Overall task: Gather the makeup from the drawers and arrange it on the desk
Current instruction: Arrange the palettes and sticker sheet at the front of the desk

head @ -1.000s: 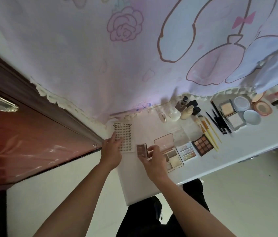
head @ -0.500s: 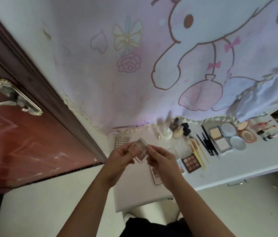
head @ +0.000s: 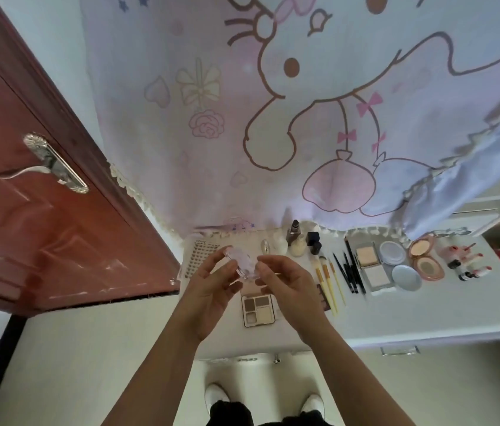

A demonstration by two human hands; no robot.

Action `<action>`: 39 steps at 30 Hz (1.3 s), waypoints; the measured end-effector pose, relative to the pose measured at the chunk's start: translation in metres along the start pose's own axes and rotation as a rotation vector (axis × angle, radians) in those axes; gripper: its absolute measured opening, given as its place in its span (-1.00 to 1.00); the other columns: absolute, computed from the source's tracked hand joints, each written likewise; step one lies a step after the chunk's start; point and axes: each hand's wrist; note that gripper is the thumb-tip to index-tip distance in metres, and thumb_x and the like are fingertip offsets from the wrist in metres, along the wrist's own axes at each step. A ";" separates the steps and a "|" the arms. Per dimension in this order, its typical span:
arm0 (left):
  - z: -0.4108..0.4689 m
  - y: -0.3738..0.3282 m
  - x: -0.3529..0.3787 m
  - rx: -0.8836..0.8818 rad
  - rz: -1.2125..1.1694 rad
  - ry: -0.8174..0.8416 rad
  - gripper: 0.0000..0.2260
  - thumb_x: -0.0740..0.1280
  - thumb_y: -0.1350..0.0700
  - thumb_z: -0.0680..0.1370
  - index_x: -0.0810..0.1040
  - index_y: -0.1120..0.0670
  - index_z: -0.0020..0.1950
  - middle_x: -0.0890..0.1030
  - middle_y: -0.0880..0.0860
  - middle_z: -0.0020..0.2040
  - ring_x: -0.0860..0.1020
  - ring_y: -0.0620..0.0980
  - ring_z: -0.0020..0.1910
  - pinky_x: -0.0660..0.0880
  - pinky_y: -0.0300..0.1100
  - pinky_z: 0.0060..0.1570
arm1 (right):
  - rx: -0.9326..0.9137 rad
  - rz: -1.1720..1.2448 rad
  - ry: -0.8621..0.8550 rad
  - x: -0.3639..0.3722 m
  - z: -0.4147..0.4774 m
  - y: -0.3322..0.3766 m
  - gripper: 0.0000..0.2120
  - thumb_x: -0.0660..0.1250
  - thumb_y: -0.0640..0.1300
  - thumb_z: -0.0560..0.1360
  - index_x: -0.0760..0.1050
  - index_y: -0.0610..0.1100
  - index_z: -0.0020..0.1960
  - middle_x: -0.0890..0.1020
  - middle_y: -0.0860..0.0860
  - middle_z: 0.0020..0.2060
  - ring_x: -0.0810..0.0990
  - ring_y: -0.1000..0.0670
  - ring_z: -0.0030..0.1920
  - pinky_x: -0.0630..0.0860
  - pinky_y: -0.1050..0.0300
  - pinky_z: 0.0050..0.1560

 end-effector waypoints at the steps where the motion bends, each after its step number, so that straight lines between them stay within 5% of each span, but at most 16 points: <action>1: -0.002 0.004 0.002 0.005 0.001 -0.030 -0.38 0.56 0.09 0.38 0.44 0.16 0.38 0.63 0.13 0.10 0.60 0.03 0.01 0.48 -0.10 0.08 | -0.013 -0.018 0.042 -0.004 -0.003 -0.001 -0.85 0.43 -0.02 0.53 0.66 -0.01 0.07 0.73 -0.02 -0.10 0.70 -0.07 -0.10 0.67 0.03 -0.04; 4: -0.006 0.012 0.006 0.024 0.029 -0.082 -0.43 0.53 0.10 0.39 0.47 0.18 0.35 0.62 0.15 0.06 0.61 0.05 0.00 0.53 -0.10 0.13 | -0.014 -0.079 0.123 -0.009 -0.010 -0.005 -0.82 0.49 0.08 0.46 0.68 0.11 0.05 0.74 -0.01 -0.10 0.71 -0.04 -0.04 0.66 -0.05 0.05; 12: -0.006 -0.002 -0.004 -0.013 0.069 -0.025 -0.46 0.51 0.15 0.43 0.47 0.26 0.36 0.58 0.23 0.14 0.55 0.21 0.16 0.46 0.05 0.32 | 0.056 0.104 0.060 0.002 -0.017 -0.002 -0.77 0.55 -0.09 0.42 0.68 -0.05 0.07 0.73 -0.08 -0.03 0.69 -0.13 0.07 0.62 -0.08 0.17; 18: -0.011 -0.029 -0.026 0.012 0.106 -0.001 -0.49 0.52 0.20 0.41 0.52 0.23 0.33 0.59 0.24 0.15 0.56 0.21 0.17 0.51 0.06 0.23 | 0.116 0.278 0.039 0.040 -0.016 -0.002 -0.54 0.62 -0.13 0.30 0.63 -0.14 0.17 0.70 -0.15 0.05 0.66 -0.13 0.11 0.59 0.01 0.20; 26: -0.019 -0.043 -0.034 0.011 0.084 -0.002 -0.51 0.50 0.21 0.38 0.55 0.22 0.30 0.61 0.25 0.12 0.59 0.20 0.10 0.56 -0.03 0.09 | 0.083 0.322 0.005 0.064 -0.023 0.000 -0.58 0.58 -0.21 0.33 0.63 -0.17 0.17 0.70 -0.16 0.03 0.67 -0.04 0.03 0.58 0.19 0.04; 31: -0.024 -0.041 -0.031 0.015 0.069 -0.026 -0.56 0.44 0.30 0.43 0.55 0.24 0.30 0.61 0.24 0.08 0.60 0.17 0.07 0.57 -0.05 0.08 | 0.014 0.110 0.023 0.061 -0.026 0.003 -0.70 0.51 -0.06 0.36 0.68 -0.04 0.09 0.72 -0.06 -0.04 0.68 -0.02 0.00 0.59 0.17 0.02; 35: -0.028 -0.039 -0.028 0.010 0.137 -0.041 -0.56 0.46 0.33 0.40 0.58 0.22 0.28 0.63 0.24 0.07 0.63 0.18 0.08 0.57 -0.01 0.13 | -0.073 -0.063 0.017 0.054 -0.027 0.005 -0.84 0.48 -0.16 0.48 0.68 -0.06 0.06 0.74 -0.01 -0.11 0.71 0.01 -0.05 0.64 0.17 0.00; 39: -0.031 -0.033 -0.024 -0.009 0.213 -0.044 -0.60 0.44 0.35 0.42 0.60 0.21 0.26 0.64 0.26 0.06 0.64 0.19 0.07 0.58 0.00 0.14 | -0.085 -0.167 0.048 0.044 -0.029 0.006 -0.78 0.49 -0.18 0.46 0.68 -0.06 0.10 0.75 0.05 -0.14 0.73 0.07 -0.09 0.64 0.20 -0.05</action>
Point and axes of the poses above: each hand's wrist, its own z-axis towards the middle knuckle, its own x-axis out of the palm, y = z × x
